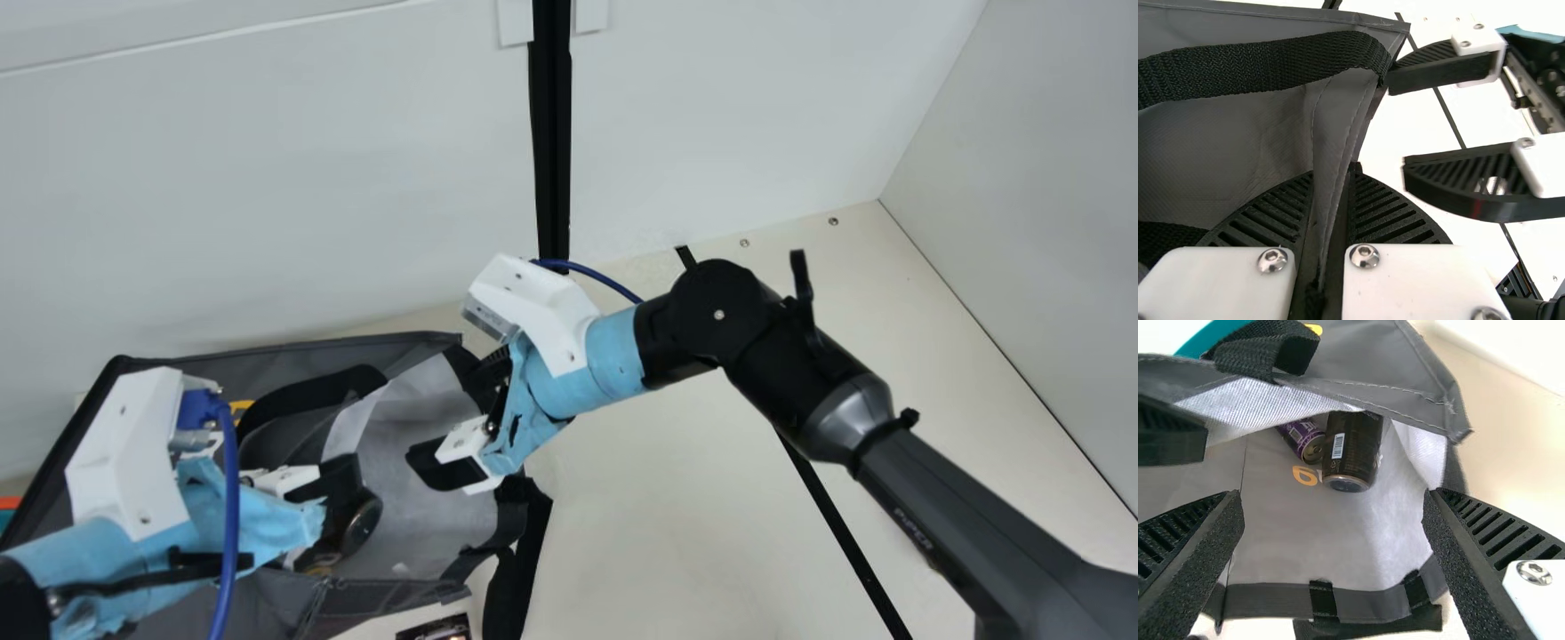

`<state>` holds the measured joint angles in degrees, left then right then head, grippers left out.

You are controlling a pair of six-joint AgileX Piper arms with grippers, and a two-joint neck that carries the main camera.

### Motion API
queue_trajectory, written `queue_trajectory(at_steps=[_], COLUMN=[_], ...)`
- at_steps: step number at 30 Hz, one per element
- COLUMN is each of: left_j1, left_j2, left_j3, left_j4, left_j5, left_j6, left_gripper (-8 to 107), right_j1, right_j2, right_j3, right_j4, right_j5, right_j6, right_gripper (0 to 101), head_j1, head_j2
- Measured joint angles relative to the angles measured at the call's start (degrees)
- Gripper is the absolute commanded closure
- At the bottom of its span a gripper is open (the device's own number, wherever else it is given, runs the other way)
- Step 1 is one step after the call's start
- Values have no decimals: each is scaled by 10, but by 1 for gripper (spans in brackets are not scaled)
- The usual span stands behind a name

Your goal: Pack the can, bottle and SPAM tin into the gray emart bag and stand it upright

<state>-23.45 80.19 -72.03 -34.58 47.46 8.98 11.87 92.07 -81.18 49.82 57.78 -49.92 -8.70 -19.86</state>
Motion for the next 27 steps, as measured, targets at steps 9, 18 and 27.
queue_trajectory(at_steps=[9, 18, 27], left_j1=[0, 0, 0], left_j2=[0, 0, 0], left_j3=[0, 0, 0], left_j4=[0, 0, 0], left_j5=[0, 0, 0], left_j6=[0, 0, 0], left_gripper=[107, 107, 107], right_j1=[-35, -74, -108], right_j2=[-33, -62, -92], right_j3=[14, 23, 35], right_j4=[5, 3, -9], right_j5=[30, 58, 71], right_j6=[-15, -26, -26], right_gripper=[6, 6, 6], head_j1=[0, 0, 0], head_j2=[0, 0, 0])
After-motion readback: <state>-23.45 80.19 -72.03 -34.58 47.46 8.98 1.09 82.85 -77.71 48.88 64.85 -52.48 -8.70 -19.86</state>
